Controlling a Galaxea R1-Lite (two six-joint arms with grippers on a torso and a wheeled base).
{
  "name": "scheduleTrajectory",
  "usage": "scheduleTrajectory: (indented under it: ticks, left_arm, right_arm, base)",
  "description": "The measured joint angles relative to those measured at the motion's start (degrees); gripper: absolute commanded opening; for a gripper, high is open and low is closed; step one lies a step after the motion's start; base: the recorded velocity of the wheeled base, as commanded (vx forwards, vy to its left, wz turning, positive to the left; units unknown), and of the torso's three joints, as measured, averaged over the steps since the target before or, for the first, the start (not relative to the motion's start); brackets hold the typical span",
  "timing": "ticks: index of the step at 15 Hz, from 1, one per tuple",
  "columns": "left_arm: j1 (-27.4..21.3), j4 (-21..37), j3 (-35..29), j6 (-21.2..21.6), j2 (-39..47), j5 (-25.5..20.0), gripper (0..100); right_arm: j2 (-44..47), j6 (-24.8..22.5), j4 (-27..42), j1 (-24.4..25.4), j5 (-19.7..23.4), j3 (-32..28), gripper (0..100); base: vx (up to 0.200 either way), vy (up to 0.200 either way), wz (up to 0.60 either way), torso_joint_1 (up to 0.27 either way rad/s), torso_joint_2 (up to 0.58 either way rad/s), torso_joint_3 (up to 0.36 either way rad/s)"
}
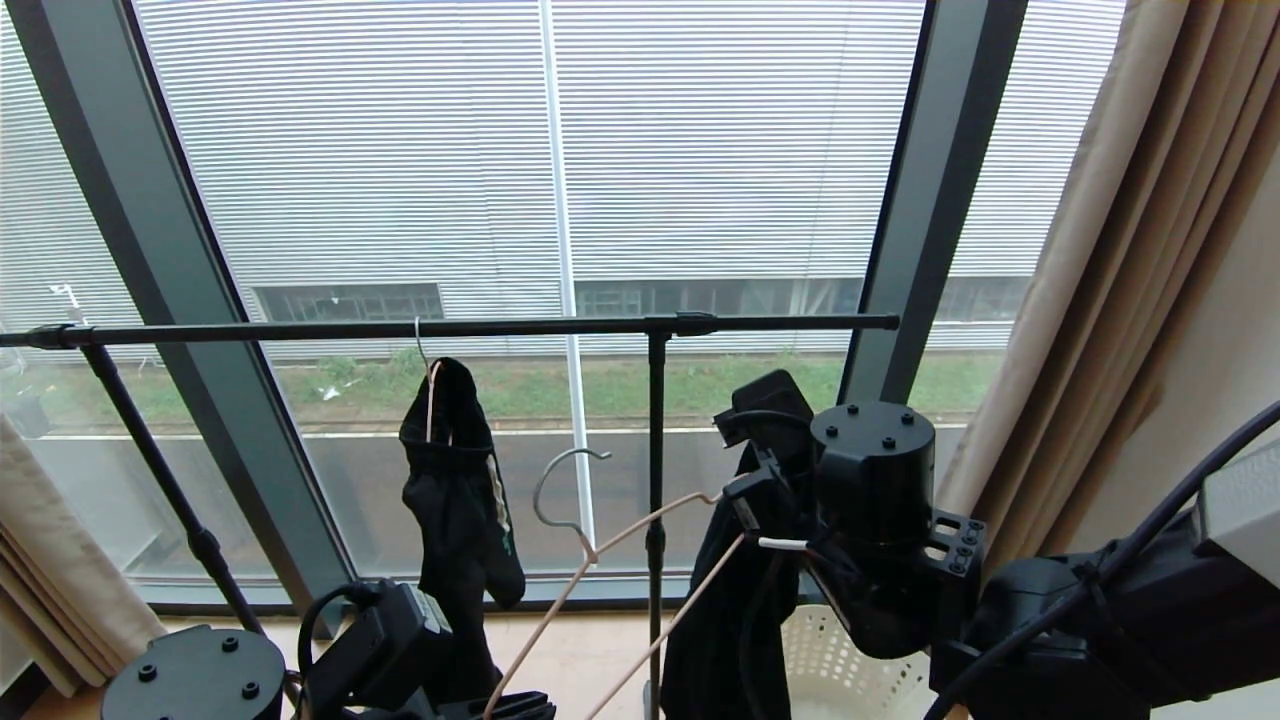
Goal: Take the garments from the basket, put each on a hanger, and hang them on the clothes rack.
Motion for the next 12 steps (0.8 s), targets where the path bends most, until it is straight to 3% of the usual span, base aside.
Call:
scheduleTrajectory:
  ticks: [8, 12]
  left_arm:
    - [-0.09, 0.0, 0.0, 0.05, 0.0, 0.0, 0]
    - [0.61, -0.09, 0.0, 0.22, -0.05, 0.18, 0]
  right_arm:
    - [-0.66, 0.07, -1.06, 4.83, 0.01, 1.82, 0]
    - [-2.19, 0.05, -1.1, 4.85, 0.01, 1.4, 0]
  base:
    - [0.0, 0.0, 0.0, 0.0, 0.0, 0.0]
    - [0.0, 0.0, 0.0, 0.0, 0.0, 0.0]
